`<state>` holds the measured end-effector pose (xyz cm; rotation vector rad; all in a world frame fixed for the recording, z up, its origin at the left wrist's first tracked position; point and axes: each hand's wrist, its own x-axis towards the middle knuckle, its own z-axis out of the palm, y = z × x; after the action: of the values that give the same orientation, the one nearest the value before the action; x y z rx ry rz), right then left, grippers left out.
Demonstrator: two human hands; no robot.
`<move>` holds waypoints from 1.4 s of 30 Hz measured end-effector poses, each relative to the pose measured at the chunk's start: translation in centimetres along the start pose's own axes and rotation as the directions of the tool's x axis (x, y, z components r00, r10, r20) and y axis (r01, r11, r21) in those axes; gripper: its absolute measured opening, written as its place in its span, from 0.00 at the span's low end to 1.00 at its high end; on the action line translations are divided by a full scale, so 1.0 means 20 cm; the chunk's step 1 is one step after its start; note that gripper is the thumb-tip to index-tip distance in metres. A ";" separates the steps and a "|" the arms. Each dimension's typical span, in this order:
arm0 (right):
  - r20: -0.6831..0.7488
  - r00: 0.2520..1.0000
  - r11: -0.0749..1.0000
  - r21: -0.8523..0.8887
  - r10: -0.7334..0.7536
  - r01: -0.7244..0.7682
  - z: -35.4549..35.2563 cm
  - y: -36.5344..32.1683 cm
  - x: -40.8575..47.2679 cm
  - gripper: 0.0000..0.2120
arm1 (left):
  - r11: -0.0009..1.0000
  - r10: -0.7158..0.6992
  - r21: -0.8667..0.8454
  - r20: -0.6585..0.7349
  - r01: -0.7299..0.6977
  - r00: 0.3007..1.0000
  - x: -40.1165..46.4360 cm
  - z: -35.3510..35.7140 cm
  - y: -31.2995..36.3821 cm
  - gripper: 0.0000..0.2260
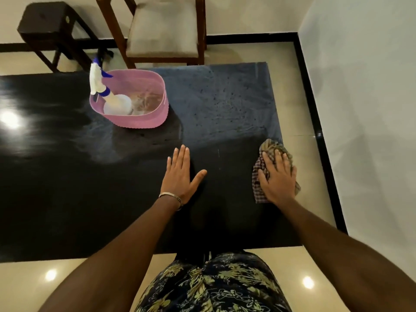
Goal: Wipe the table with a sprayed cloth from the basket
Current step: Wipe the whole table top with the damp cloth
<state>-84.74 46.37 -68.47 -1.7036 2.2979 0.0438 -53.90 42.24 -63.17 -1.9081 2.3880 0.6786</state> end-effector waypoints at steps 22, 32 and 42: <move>-0.052 0.968 0.967 0.086 0.246 -0.241 0.16 0.04 -0.53 0.31 | 0.967 0.250 0.009 0.112 -0.253 0.962 0.23 0.07 0.30 0.39; -0.043 0.964 0.963 0.073 0.264 -0.260 0.12 0.00 -0.29 0.31 | 0.973 0.226 0.021 0.073 -0.228 0.971 0.43 0.03 0.23 0.39; -0.033 0.971 0.971 0.051 0.236 -0.234 0.01 -0.10 0.13 0.30 | 0.977 0.212 0.016 0.061 -0.214 0.975 0.67 -0.04 0.16 0.40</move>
<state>-83.49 43.35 -68.91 -1.4138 2.4971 0.0040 -60.17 30.03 -65.16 -1.6140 2.5751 0.7022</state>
